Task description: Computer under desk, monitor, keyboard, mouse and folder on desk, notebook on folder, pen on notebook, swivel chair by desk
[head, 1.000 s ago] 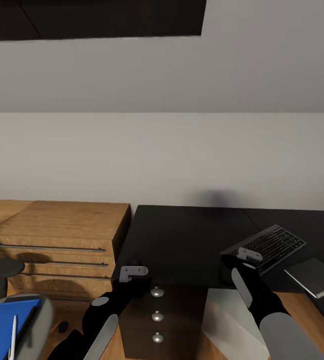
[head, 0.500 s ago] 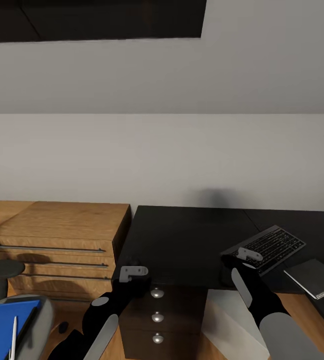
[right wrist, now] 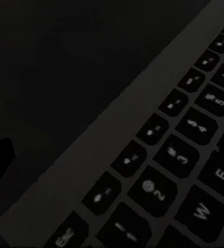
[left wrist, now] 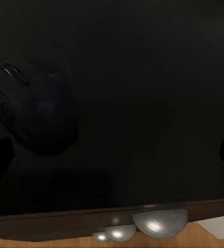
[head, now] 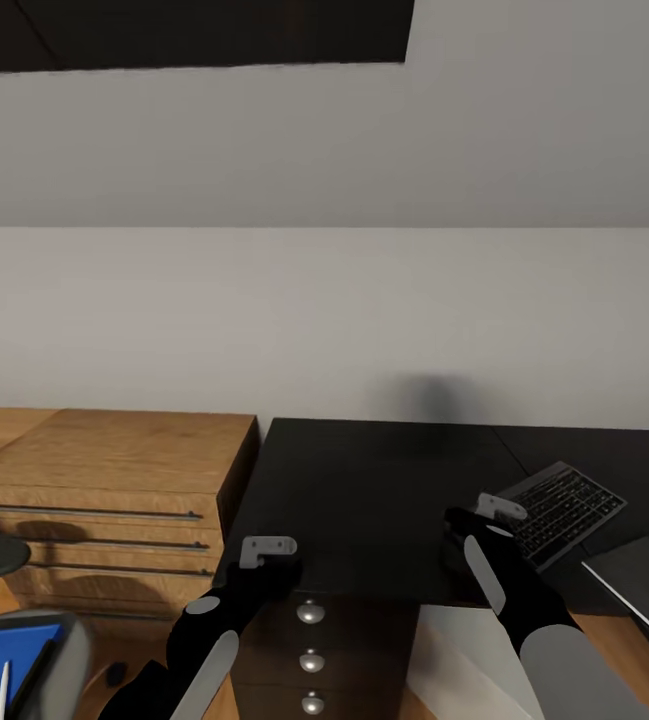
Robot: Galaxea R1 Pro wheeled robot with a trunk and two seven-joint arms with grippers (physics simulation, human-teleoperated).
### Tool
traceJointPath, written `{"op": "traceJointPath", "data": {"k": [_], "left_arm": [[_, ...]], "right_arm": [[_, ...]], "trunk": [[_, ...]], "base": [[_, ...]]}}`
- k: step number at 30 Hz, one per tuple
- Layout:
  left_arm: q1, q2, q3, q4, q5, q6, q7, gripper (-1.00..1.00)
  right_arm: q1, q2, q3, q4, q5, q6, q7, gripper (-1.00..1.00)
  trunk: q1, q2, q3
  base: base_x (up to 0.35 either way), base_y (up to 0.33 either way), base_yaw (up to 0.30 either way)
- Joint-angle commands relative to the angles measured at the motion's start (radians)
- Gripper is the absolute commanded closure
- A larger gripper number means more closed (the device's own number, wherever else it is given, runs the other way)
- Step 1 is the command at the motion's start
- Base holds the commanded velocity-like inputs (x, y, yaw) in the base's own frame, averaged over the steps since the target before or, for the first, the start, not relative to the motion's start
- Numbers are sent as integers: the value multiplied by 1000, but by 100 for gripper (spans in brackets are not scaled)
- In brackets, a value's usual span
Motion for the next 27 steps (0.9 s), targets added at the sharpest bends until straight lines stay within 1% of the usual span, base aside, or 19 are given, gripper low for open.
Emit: {"op": "traceJointPath", "data": {"k": [1,5,15,25,26,27], "left_arm": [[-1,1,-3,-1,10,2,10,-100],[-1,1,-3,0,9,2,10,-100],[-1,1,-3,0,7,2,10,-100],[-1,5,-5,-14,7,2,10,-100],[5,11,-11,-19,12,2,12,-100],[10,17,-10,-25,9,0,12,-100]], "right_arm": [[0,-1,1,-2,-8,3,-5,-100],[0,-1,1,-3,-8,-5,-6,-100],[0,-4,0,-5,-8,-21,-4,-100],[0,-5,-1,-6,-8,-39,-1,-100],[-6,-11,2,0,-12,-44,-6,-100],[-12,-9,1,6,-8,-50,-12,-100]], "trunk": [[0,-1,-1],[0,-1,-1],[0,-1,-1],[0,-1,-1],[0,-1,-1],[0,-1,-1]], "base": [[64,-10,0],[103,-7,0],[215,-41,0],[24,-6,0],[0,0,0],[0,0,0]]}}
